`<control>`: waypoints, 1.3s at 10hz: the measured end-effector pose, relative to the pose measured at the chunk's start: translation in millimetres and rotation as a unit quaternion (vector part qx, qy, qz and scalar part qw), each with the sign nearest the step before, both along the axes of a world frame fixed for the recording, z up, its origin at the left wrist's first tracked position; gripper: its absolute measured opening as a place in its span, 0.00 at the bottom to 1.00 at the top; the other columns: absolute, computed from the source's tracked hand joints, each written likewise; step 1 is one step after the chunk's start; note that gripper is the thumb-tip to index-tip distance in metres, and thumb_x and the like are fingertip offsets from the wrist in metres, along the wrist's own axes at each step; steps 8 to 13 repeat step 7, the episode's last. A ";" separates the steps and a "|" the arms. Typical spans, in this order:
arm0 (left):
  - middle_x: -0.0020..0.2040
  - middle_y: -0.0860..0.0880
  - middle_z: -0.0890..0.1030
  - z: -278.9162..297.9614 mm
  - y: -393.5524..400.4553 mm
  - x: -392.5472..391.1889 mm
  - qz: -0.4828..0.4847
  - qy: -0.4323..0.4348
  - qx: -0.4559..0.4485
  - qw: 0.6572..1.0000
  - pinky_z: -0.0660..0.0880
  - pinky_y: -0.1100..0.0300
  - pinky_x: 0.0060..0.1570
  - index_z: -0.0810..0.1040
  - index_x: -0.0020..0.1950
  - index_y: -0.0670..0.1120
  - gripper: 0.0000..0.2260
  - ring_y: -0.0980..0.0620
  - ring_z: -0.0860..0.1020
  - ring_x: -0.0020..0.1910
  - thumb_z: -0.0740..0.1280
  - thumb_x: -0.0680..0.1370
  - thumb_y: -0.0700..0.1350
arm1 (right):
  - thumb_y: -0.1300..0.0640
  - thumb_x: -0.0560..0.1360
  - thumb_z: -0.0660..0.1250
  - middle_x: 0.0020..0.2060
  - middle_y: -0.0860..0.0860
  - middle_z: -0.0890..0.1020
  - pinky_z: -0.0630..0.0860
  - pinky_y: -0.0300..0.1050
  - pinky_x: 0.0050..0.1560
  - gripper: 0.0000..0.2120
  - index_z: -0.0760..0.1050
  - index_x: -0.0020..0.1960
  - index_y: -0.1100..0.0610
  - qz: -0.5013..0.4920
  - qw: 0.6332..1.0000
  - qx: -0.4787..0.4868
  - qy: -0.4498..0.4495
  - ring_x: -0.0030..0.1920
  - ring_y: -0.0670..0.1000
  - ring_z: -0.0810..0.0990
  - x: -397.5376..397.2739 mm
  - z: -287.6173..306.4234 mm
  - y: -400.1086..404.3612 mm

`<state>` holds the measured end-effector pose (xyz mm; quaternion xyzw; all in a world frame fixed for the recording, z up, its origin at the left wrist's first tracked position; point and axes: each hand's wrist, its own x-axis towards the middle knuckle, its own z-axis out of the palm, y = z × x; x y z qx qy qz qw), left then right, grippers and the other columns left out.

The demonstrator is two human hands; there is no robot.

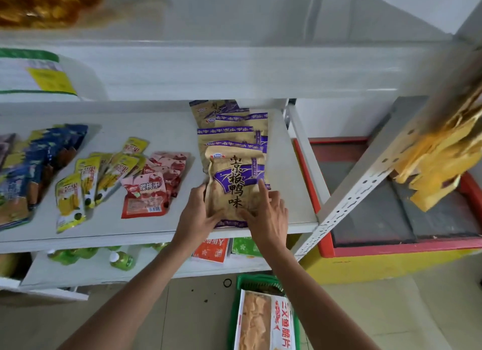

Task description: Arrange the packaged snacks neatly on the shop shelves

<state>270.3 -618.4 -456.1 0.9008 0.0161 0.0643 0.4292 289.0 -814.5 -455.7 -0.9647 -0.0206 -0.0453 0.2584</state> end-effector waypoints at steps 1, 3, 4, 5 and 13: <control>0.63 0.52 0.75 -5.9 1.2 12.3 0.033 -0.022 0.000 0.999 0.82 0.53 0.53 0.69 0.74 0.51 0.33 0.56 0.79 0.59 0.78 0.74 0.59 | 0.37 0.74 0.74 0.66 0.55 0.70 0.76 0.52 0.57 0.44 0.53 0.81 0.41 0.000 1.000 0.002 0.008 0.60 0.56 0.74 17.8 0.1 6.3; 0.62 0.47 0.76 0.6 2.6 63.0 0.083 0.003 0.097 0.992 0.79 0.44 0.46 0.71 0.70 0.46 0.32 0.45 0.78 0.59 0.75 0.74 0.63 | 0.39 0.75 0.74 0.65 0.56 0.70 0.72 0.48 0.44 0.41 0.56 0.80 0.44 -0.028 1.000 0.003 0.002 0.61 0.57 0.73 55.8 7.7 18.7; 0.64 0.46 0.75 0.6 -0.7 71.3 0.098 -0.004 0.081 0.992 0.79 0.44 0.46 0.70 0.71 0.46 0.33 0.44 0.77 0.62 0.75 0.74 0.62 | 0.39 0.74 0.75 0.64 0.57 0.70 0.73 0.49 0.44 0.40 0.58 0.79 0.45 -0.030 0.999 0.013 -0.003 0.62 0.58 0.73 69.9 10.6 22.4; 0.71 0.44 0.71 9.3 1.0 55.2 0.103 -0.032 0.091 0.990 0.82 0.45 0.48 0.67 0.74 0.46 0.35 0.43 0.76 0.67 0.74 0.75 0.62 | 0.41 0.73 0.76 0.67 0.58 0.69 0.76 0.52 0.54 0.42 0.58 0.79 0.47 -0.030 0.999 0.018 -0.003 0.63 0.58 0.71 67.4 19.2 23.1; 0.85 0.49 0.56 45.8 33.3 -36.7 0.029 -0.061 0.255 0.965 0.78 0.48 0.65 0.53 0.84 0.51 0.36 0.47 0.61 0.82 0.58 0.81 0.66 | 0.34 0.80 0.62 0.85 0.58 0.50 0.51 0.58 0.83 0.45 0.45 0.85 0.54 0.092 0.992 -0.071 -0.043 0.84 0.59 0.50 -3.4 43.9 53.9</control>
